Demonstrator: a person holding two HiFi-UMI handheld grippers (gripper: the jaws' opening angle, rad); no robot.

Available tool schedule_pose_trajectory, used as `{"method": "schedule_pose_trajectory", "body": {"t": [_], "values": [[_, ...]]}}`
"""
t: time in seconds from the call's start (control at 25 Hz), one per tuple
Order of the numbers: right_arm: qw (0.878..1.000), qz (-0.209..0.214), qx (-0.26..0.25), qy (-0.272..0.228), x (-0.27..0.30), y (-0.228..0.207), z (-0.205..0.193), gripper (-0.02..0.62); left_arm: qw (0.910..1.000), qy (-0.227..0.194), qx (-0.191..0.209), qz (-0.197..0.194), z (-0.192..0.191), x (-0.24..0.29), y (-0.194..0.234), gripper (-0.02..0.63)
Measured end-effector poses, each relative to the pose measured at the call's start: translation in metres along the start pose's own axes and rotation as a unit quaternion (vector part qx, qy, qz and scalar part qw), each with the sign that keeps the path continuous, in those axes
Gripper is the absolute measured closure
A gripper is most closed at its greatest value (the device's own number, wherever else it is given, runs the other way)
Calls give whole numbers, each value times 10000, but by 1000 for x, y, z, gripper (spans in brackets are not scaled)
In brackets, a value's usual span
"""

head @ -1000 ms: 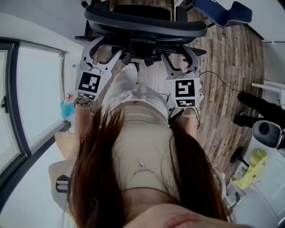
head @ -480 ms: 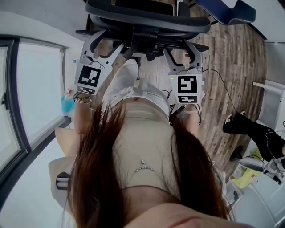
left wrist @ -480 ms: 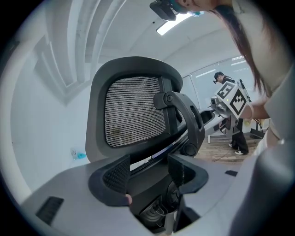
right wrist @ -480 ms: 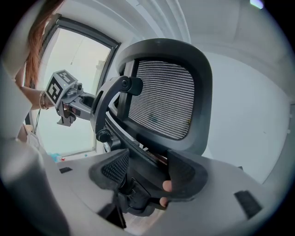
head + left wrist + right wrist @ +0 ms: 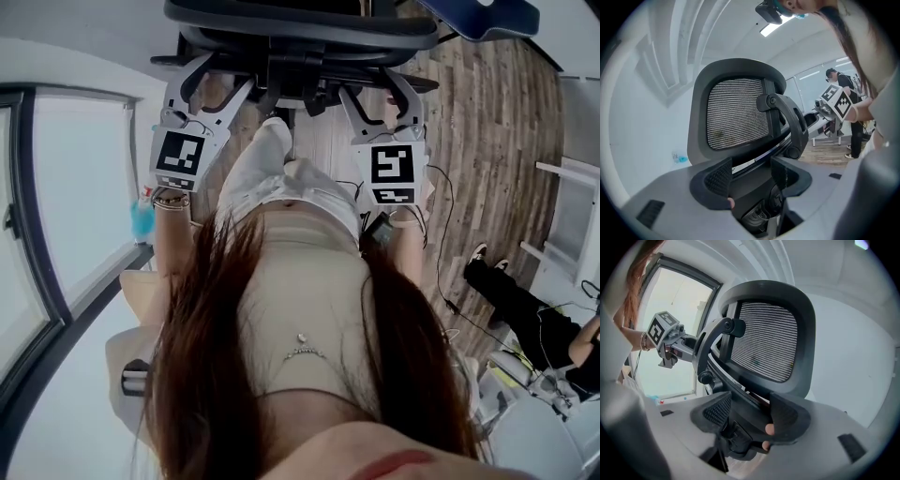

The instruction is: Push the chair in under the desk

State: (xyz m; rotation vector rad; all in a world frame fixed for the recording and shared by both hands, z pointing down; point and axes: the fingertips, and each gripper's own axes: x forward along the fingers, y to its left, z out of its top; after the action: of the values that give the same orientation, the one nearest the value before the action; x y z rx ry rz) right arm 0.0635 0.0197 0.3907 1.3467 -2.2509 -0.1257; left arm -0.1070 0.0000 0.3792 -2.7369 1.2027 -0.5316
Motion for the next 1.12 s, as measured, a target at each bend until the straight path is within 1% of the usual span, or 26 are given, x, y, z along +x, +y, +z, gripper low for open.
{"method": "schedule_pose_trajectory", "body": {"t": [0.24,0.56,1.12], "values": [[10000,-13,66,22,2,-4,0,333,9997,-125,-195,-69,3,4,2,362],[10000,-21,26,-18,16,-7,5,333,9998,-100,-183,-69,2,11,16,359],[9999,-62,33,-75,28,-18,7,333,9996,-151,-219,-61,5,25,25,359]]}}
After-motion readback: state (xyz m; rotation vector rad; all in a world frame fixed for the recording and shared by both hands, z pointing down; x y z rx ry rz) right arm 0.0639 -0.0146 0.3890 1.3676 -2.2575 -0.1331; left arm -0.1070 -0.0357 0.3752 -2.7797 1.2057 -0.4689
